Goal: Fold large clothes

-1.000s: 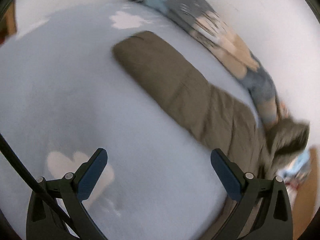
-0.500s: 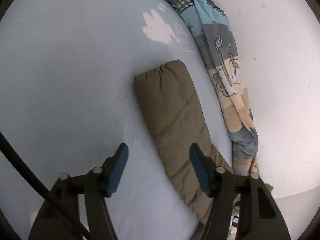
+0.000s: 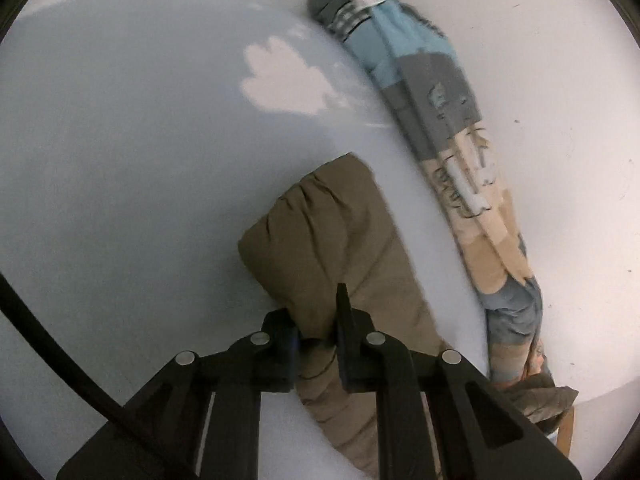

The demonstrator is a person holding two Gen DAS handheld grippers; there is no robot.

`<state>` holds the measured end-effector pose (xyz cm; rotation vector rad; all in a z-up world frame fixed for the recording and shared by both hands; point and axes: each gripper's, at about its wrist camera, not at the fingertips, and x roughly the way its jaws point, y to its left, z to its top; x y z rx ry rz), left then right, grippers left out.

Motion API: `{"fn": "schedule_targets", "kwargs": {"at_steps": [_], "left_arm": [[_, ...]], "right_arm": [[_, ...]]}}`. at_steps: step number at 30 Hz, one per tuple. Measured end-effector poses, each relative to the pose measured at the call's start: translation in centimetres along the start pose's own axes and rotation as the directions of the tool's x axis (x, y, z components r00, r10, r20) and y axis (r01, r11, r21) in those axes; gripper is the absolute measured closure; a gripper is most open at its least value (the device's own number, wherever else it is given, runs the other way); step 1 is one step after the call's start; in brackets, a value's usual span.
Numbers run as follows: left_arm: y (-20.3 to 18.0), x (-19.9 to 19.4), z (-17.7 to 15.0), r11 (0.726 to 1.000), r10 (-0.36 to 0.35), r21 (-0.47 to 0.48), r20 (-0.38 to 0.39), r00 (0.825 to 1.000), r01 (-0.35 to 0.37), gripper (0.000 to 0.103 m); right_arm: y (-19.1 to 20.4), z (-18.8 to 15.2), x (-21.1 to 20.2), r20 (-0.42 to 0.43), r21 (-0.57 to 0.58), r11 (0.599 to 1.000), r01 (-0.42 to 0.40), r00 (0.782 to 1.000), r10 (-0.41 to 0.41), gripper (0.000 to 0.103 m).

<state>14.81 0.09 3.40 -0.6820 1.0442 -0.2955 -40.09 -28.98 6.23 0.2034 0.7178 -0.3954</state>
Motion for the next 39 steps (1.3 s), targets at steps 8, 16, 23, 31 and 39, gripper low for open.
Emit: {"fn": "schedule_targets", "kwargs": {"at_steps": [8, 16, 23, 31, 39], "left_arm": [[-7.8, -6.0, -2.2, 0.975, -0.113, 0.196, 0.043, 0.993, 0.102, 0.09], [-22.4, -11.4, -14.4, 0.802, -0.271, 0.527, -0.101, 0.957, 0.282, 0.09], [-30.9, -10.0, -32.7, 0.584, -0.244, 0.689, -0.356, 0.902, 0.429, 0.09], [-29.9, -2.8, -48.0, 0.514, 0.01, 0.763, -0.462, 0.887, 0.392, 0.09], [-30.7, -5.0, -49.1, 0.458, 0.086, 0.797, -0.481, 0.872, 0.394, 0.049]], "right_arm": [[-1.8, 0.6, -0.5, 0.017, 0.091, 0.996, 0.001, 1.0, -0.002, 0.035], [-6.3, 1.5, -2.3, 0.054, 0.288, 0.958, 0.009, 0.998, -0.025, 0.035], [-10.4, 1.6, -4.7, 0.095, 0.421, 0.906, 0.043, 0.991, -0.091, 0.034], [-16.2, 1.0, -7.2, 0.124, 0.581, 0.814, 0.03, 0.984, -0.125, 0.034], [-18.7, 0.0, -7.2, 0.115, 0.677, 0.735, -0.032, 0.991, -0.063, 0.034]]}}
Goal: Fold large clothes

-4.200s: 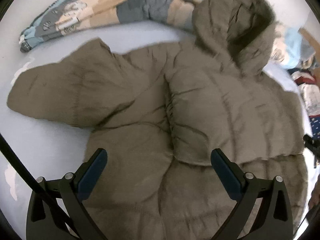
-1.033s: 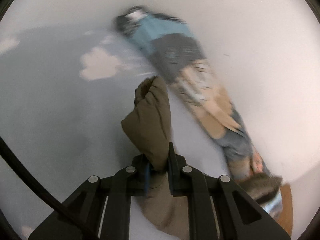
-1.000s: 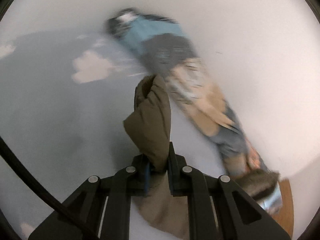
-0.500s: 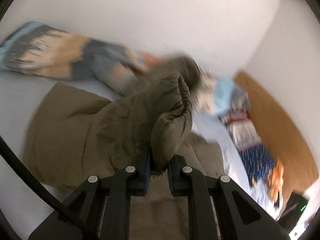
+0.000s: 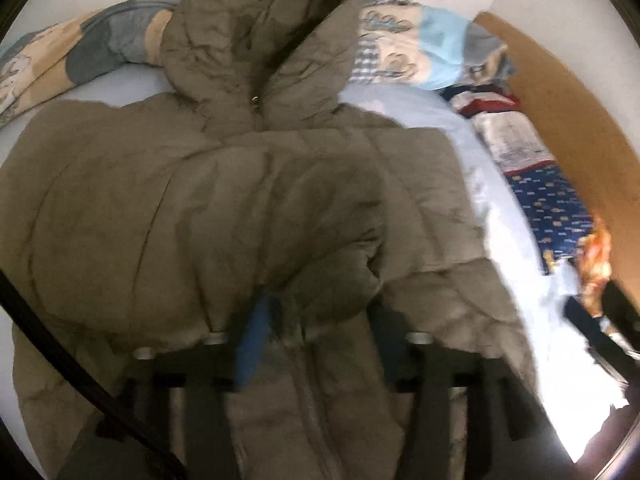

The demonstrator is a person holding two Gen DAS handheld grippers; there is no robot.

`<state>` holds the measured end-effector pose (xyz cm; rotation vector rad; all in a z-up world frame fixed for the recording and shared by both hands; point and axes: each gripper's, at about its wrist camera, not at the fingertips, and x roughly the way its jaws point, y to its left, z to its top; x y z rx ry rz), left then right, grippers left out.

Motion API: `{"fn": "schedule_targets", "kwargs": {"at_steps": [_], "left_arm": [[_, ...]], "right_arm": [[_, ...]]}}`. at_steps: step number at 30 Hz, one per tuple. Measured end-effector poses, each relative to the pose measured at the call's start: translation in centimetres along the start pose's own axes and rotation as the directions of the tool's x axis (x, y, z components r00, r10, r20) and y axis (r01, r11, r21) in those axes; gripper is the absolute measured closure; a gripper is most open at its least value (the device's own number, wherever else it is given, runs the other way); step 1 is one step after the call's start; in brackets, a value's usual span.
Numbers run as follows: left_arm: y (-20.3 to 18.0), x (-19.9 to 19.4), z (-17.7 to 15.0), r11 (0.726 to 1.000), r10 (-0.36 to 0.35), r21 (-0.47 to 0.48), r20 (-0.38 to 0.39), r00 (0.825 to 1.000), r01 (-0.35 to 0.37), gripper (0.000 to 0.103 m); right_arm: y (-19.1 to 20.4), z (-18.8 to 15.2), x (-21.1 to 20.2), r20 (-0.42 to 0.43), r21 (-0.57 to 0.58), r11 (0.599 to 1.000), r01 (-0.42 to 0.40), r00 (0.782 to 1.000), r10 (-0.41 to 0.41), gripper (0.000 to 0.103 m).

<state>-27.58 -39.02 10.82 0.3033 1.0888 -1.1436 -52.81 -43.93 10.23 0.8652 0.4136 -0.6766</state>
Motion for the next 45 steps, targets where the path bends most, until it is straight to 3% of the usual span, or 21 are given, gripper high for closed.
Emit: {"fn": "schedule_targets", "kwargs": {"at_steps": [4, 7, 10, 12, 13, 16, 18, 22, 26, 27, 29, 30, 33, 37, 41, 45], "left_arm": [[0.0, -5.7, -0.9, 0.999, 0.003, 0.039, 0.071, 0.997, -0.006, 0.042], [2.8, -10.1, -2.4, 0.996, 0.094, -0.01, 0.133, 0.987, -0.094, 0.032], [8.4, -13.9, -4.9, 0.955, 0.278, -0.155, 0.18, 0.943, -0.252, 0.029], [11.5, -14.7, -5.4, 0.929, 0.339, -0.221, 0.19, 0.921, -0.297, 0.029], [12.6, -14.9, -5.4, 0.921, 0.35, -0.246, 0.185, 0.918, -0.301, 0.029], [16.4, -15.2, -5.1, 0.919, 0.268, -0.344, 0.179, 0.947, -0.195, 0.029], [17.7, -15.5, -5.0, 0.905, 0.268, -0.385, 0.187, 0.945, -0.181, 0.029], [18.6, -15.5, -4.1, 0.912, 0.29, -0.353, 0.199, 0.936, -0.207, 0.029], [19.4, -13.8, -2.7, 0.916, 0.251, -0.365, 0.195, 0.948, -0.168, 0.029], [19.5, -13.6, -2.5, 0.913, 0.263, -0.368, 0.196, 0.945, -0.178, 0.029], [20.0, -12.8, -2.1, 0.906, 0.282, -0.377, 0.203, 0.938, -0.19, 0.029], [20.1, -12.4, -2.1, 0.904, 0.282, -0.382, 0.197, 0.939, -0.192, 0.029], [20.6, -11.1, -1.9, 0.899, 0.271, -0.395, 0.157, 0.95, -0.191, 0.029], [20.6, -10.6, -1.9, 0.896, 0.277, -0.396, 0.138, 0.951, -0.203, 0.029], [19.8, -9.7, -2.1, 0.9, 0.289, -0.372, 0.114, 0.951, -0.229, 0.029], [18.6, -8.3, -2.1, 0.908, 0.292, -0.336, 0.078, 0.953, -0.251, 0.029]], "right_arm": [[-0.4, -0.1, 0.4, -0.019, 0.037, 0.999, -0.028, 0.999, 0.029, 0.034], [-0.4, -0.4, 1.1, -0.043, 0.053, 0.997, -0.05, 0.998, 0.052, 0.034], [-0.3, -0.9, 2.3, -0.083, 0.065, 0.994, -0.092, 0.992, 0.097, 0.034], [-0.4, -1.4, 3.1, -0.115, 0.079, 0.989, -0.124, 0.984, 0.132, 0.034], [-0.5, -1.6, 3.6, -0.134, 0.088, 0.986, -0.142, 0.979, 0.153, 0.034], [-0.3, -2.3, 4.7, -0.166, 0.09, 0.984, -0.157, 0.971, 0.17, 0.034], [0.4, -2.8, 5.6, -0.181, 0.072, 0.988, -0.138, 0.972, 0.149, 0.034], [2.6, -3.5, 8.4, -0.218, 0.058, 0.991, -0.12, 0.967, 0.13, 0.034], [2.9, -3.6, 12.8, -0.228, 0.129, 0.99, -0.054, 0.97, 0.082, 0.035], [2.7, -3.6, 13.5, -0.234, 0.147, 0.988, -0.045, 0.969, 0.079, 0.038], [2.6, -3.4, 14.7, -0.229, 0.183, 0.981, -0.069, 0.967, 0.111, 0.077], [2.7, -3.2, 14.9, -0.225, 0.181, 0.981, -0.073, 0.968, 0.113, 0.08], [3.4, -1.8, 14.1, -0.187, 0.132, 0.991, -0.033, 0.981, 0.058, 0.084], [4.3, 1.8, 11.7, -0.088, -0.024, 0.996, 0.087, 0.992, -0.089, 0.085], [2.6, 4.4, 10.9, -0.051, -0.08, 0.98, 0.182, 0.981, -0.187, 0.085], [0.4, 4.3, 12.2, -0.086, -0.113, 0.963, 0.243, 0.964, -0.253, 0.085]]}}
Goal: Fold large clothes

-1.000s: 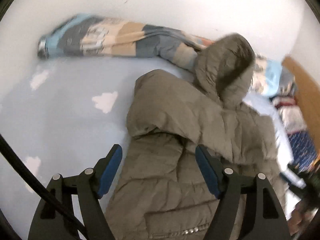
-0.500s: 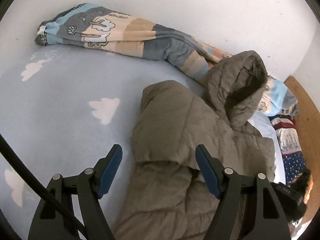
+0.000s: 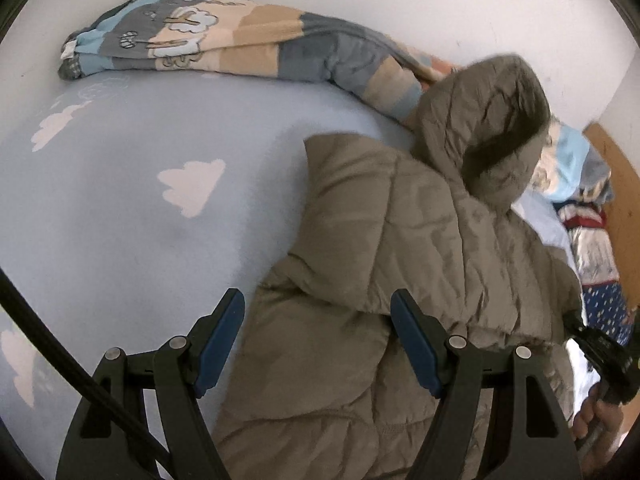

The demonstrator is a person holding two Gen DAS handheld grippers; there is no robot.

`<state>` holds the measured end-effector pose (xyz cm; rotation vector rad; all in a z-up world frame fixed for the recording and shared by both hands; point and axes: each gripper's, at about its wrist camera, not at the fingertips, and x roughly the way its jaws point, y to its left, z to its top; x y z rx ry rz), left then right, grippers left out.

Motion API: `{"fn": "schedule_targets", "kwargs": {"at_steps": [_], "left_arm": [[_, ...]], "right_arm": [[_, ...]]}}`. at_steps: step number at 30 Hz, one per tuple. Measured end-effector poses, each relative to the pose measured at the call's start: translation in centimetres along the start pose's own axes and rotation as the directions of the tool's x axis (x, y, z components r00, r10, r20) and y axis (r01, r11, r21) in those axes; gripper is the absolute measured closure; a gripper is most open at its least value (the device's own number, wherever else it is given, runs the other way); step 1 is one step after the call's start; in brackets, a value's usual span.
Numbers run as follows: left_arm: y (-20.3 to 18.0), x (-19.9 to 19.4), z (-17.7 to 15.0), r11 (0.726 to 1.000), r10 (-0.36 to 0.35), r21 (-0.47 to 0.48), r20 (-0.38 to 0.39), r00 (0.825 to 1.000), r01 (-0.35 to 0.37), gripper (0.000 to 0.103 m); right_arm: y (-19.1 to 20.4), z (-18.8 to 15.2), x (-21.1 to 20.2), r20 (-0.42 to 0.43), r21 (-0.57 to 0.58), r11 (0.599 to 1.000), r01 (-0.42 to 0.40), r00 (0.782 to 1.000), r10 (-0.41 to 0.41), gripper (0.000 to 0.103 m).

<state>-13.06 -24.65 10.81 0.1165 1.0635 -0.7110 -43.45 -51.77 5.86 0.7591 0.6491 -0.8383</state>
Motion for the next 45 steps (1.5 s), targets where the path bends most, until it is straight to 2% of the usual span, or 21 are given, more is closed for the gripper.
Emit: {"fn": "schedule_targets", "kwargs": {"at_steps": [4, 6, 8, 9, 13, 15, 17, 20, 23, 27, 30, 33, 36, 39, 43, 45], "left_arm": [[-1.7, 0.4, -0.7, 0.996, 0.032, 0.079, -0.004, 0.999, -0.032, 0.029], [-2.4, 0.3, -0.9, 0.993, 0.047, 0.109, 0.009, 0.999, -0.047, 0.029], [-3.2, 0.1, -1.1, 0.989, 0.052, 0.135, 0.024, 0.998, -0.055, 0.029], [-3.5, -0.1, -1.0, 0.988, 0.054, 0.142, 0.03, 0.998, -0.058, 0.029], [-5.3, -0.3, -1.1, 0.979, 0.06, 0.193, 0.054, 0.997, -0.069, 0.029], [-6.1, -0.2, -0.9, 0.973, 0.078, 0.213, 0.071, 0.994, -0.091, 0.029], [-6.6, 0.3, -0.5, 0.97, 0.091, 0.221, 0.075, 0.993, -0.105, 0.029], [-6.6, 1.5, 0.3, 0.97, 0.108, 0.209, 0.072, 0.991, -0.121, 0.029], [-6.5, 3.5, 0.7, 0.973, 0.112, 0.199, 0.036, 0.993, -0.117, 0.029], [-6.4, 6.4, 0.3, 0.972, 0.13, 0.204, -0.046, 0.99, -0.118, 0.027], [-5.8, 7.6, 0.2, 0.979, 0.118, 0.175, -0.086, 0.989, -0.101, 0.024], [-5.6, 7.7, 0.0, 0.978, 0.115, 0.186, -0.083, 0.99, -0.098, 0.023], [-5.6, 6.5, -0.3, 0.978, 0.109, 0.185, -0.065, 0.992, -0.096, 0.024], [-5.8, 3.7, -0.5, 0.981, 0.08, 0.181, -0.027, 0.996, -0.074, 0.024], [-6.8, -0.9, -1.3, 0.976, 0.077, 0.202, 0.041, 0.996, -0.083, 0.024], [-7.2, -3.8, -1.9, 0.975, 0.057, 0.21, 0.077, 0.995, -0.072, 0.024]], "right_arm": [[-1.6, -1.4, 1.7, -0.036, 0.004, 1.0, 0.008, 0.999, -0.007, 0.081], [-2.0, -1.5, 1.7, -0.048, 0.017, 1.0, -0.007, 0.999, 0.007, 0.072], [-2.1, -1.4, 0.7, -0.044, 0.015, 1.0, 0.009, 0.999, -0.008, 0.054], [-2.2, -1.3, -0.2, -0.03, 0.014, 1.0, 0.017, 0.999, -0.016, 0.052], [-1.5, -1.2, -4.0, 0.059, -0.03, 0.998, 0.052, 0.997, -0.05, 0.051], [-0.2, -0.9, -5.2, 0.095, -0.082, 0.996, 0.039, 0.995, -0.031, 0.051], [1.3, -0.7, -5.2, 0.086, -0.116, 0.993, 0.003, 0.996, 0.007, 0.051], [3.2, -0.6, -3.7, 0.064, -0.172, 0.985, 0.009, 0.998, 0.002, 0.051], [4.3, -0.8, -0.9, 0.031, -0.214, 0.976, 0.035, 0.999, -0.029, 0.051], [3.9, -1.3, 2.6, -0.011, -0.272, 0.955, 0.12, 0.992, -0.128, 0.051], [3.5, -2.0, 4.3, -0.033, -0.311, 0.942, 0.13, 0.989, -0.147, 0.051], [3.0, -2.4, 5.4, -0.058, -0.316, 0.941, 0.123, 0.987, -0.148, 0.051], [2.8, -2.0, 6.1, -0.09, -0.315, 0.942, 0.116, 0.984, -0.152, 0.051], [3.2, -1.5, 5.3, -0.104, -0.319, 0.94, 0.12, 0.982, -0.16, 0.051], [2.8, -1.6, 0.4, -0.064, -0.252, 0.967, 0.042, 0.996, -0.06, 0.051], [2.7, -2.4, -1.8, -0.065, -0.232, 0.972, 0.022, 0.997, -0.039, 0.051]]}}
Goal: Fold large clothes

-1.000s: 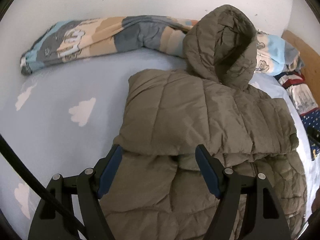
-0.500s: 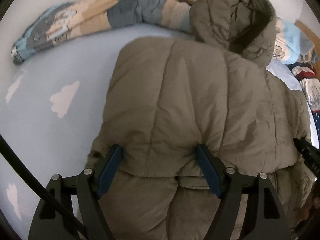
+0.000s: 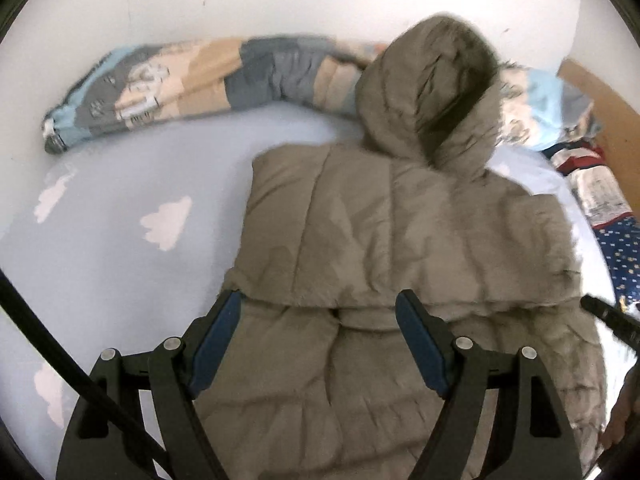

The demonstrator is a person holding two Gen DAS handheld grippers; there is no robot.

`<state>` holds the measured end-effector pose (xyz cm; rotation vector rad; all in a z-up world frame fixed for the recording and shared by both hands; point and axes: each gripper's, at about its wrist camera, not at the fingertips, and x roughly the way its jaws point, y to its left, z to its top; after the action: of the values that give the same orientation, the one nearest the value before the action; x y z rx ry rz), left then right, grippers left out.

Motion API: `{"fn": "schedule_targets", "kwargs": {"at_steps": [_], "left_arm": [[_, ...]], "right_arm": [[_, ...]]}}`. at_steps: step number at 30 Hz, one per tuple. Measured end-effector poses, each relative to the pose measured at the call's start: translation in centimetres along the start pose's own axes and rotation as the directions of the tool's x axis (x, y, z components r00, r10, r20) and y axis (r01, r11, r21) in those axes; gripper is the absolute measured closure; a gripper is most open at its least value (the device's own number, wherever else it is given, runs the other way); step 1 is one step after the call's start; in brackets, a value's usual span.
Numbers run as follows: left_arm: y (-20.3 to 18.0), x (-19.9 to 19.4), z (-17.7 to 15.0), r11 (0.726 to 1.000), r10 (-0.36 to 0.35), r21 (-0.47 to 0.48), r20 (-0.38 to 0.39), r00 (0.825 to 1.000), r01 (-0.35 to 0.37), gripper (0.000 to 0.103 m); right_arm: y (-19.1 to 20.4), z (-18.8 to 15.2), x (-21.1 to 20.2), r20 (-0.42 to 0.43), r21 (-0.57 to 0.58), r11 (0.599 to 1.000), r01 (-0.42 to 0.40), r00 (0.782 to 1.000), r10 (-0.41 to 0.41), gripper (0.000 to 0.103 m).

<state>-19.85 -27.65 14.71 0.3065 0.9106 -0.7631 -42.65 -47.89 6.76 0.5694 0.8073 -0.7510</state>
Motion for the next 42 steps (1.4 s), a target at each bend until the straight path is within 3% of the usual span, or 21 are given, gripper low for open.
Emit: {"fn": "schedule_targets", "kwargs": {"at_steps": [5, 8, 15, 19, 21, 22, 23, 25, 30, 34, 38, 42], "left_arm": [[-1.0, -7.0, -2.2, 1.0, -0.026, 0.016, 0.063, 0.998, 0.025, 0.024], [-0.9, -9.8, -4.2, 0.999, -0.038, 0.011, 0.061, 0.997, 0.037, 0.024], [0.5, -11.3, -12.7, 0.999, 0.024, 0.047, -0.058, 0.998, -0.021, 0.024], [6.0, -10.4, -16.3, 0.993, 0.072, -0.079, -0.137, 0.988, -0.084, 0.024], [9.3, -9.9, -17.2, 0.982, 0.026, -0.181, -0.184, 0.982, -0.06, 0.024], [10.9, -9.4, -17.8, 0.97, -0.032, -0.244, -0.205, 0.978, -0.02, 0.024], [12.5, -8.9, -18.5, 0.95, -0.087, -0.312, -0.219, 0.972, 0.015, 0.024], [14.4, -8.4, -19.8, 0.915, -0.13, -0.404, -0.24, 0.962, 0.023, 0.024], [14.5, -6.7, -21.7, 0.877, -0.26, -0.47, -0.283, 0.923, 0.103, 0.024], [13.3, -6.9, -22.8, 0.897, -0.23, -0.436, -0.304, 0.925, 0.08, 0.024], [11.8, -8.0, -24.5, 0.913, -0.229, -0.396, -0.3, 0.926, 0.097, 0.024], [10.4, -8.8, -25.4, 0.941, -0.191, -0.327, -0.291, 0.938, 0.09, 0.032]], "right_arm": [[-0.5, -4.1, -5.3, 0.003, 0.054, 0.996, -0.077, 0.997, 0.077, 0.051], [-1.2, -7.5, -8.2, 0.009, 0.085, 0.99, -0.114, 0.993, 0.114, 0.049], [-3.5, -13.2, -13.1, 0.033, 0.12, 0.987, -0.109, 0.994, 0.106, 0.048], [-6.9, -15.4, -15.0, 0.044, 0.161, 0.984, -0.08, 0.996, 0.074, 0.043], [-9.1, -16.2, -15.6, 0.045, 0.189, 0.98, -0.059, 0.998, 0.052, 0.042], [-10.6, -16.6, -15.8, 0.042, 0.202, 0.978, -0.042, 0.999, 0.034, 0.041], [-11.4, -17.0, -15.8, 0.039, 0.215, 0.976, -0.034, 0.999, 0.026, 0.04], [-14.1, -18.0, -15.8, 0.019, 0.265, 0.964, -0.022, 1.0, 0.018, 0.039], [-18.3, -20.3, -15.1, -0.021, 0.35, 0.937, -0.024, 0.999, 0.033, 0.039], [-19.6, -21.5, -14.3, -0.048, 0.409, 0.909, -0.075, 0.993, 0.103, 0.037], [-19.8, -22.5, -14.2, -0.066, 0.427, 0.901, -0.079, 0.991, 0.118, 0.036], [-20.5, -24.0, -13.7, -0.079, 0.469, 0.875, -0.12, 0.981, 0.177, 0.036]]}}
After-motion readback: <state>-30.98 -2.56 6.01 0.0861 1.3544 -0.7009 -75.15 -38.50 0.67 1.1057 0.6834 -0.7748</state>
